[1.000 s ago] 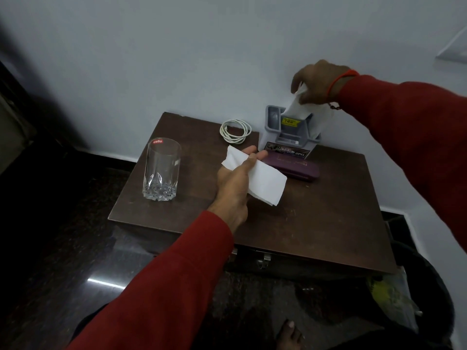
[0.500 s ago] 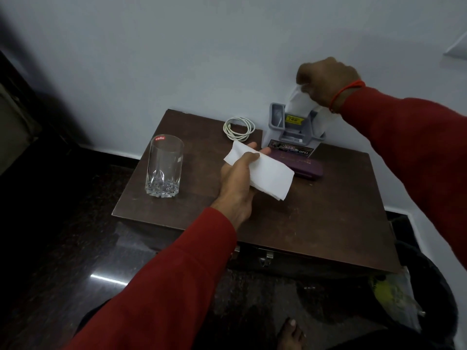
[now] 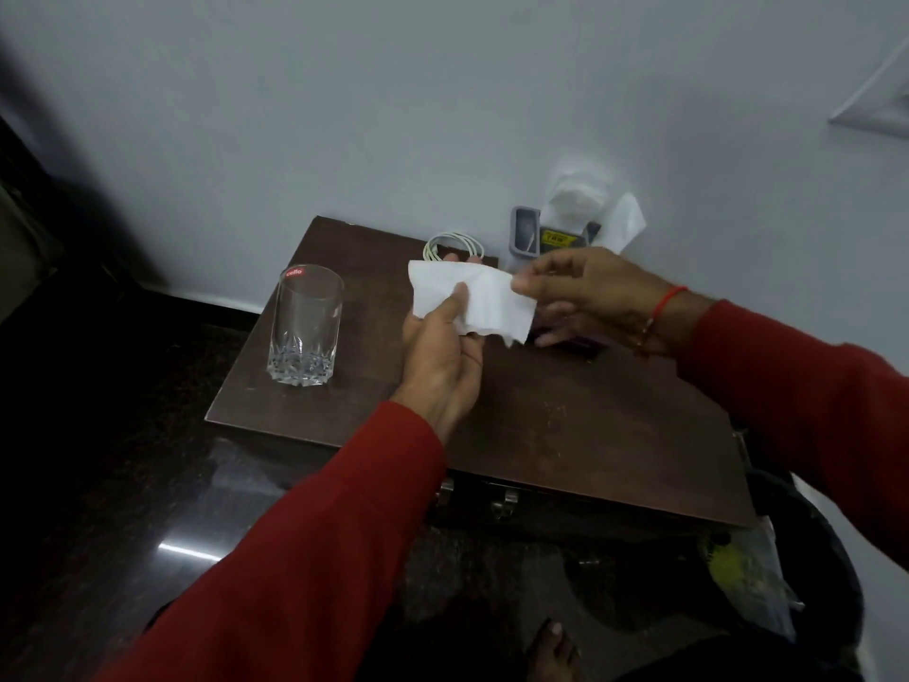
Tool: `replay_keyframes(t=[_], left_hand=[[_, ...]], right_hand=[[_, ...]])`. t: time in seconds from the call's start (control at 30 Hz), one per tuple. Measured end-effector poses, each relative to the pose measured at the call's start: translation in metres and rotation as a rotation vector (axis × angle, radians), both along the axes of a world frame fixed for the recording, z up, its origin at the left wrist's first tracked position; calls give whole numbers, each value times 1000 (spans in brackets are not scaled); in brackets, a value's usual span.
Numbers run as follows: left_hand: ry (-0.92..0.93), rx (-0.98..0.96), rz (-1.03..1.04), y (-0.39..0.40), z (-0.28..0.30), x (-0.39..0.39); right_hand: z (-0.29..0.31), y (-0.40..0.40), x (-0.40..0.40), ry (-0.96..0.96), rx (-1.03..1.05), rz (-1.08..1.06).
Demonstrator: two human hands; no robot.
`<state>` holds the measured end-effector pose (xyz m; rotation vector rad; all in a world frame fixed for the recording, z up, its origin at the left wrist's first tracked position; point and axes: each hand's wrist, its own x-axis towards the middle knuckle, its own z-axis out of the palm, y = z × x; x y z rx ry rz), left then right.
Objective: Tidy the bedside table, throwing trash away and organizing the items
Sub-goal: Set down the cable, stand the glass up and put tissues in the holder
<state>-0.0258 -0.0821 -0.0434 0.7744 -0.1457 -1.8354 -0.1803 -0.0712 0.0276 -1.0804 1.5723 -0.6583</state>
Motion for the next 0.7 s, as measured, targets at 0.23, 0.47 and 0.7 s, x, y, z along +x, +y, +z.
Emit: replay_keyframes(t=[0.23, 0.47, 0.7], left_hand=[[-31, 50, -53, 1, -2, -1], [-10, -6, -97, 1, -4, 1], [-56, 9, -118, 0, -6, 4]], right_hand=[[6, 0, -8, -249, -151, -363], [35, -30, -36, 419, -521, -311], [35, -71, -58, 719, -588, -334]])
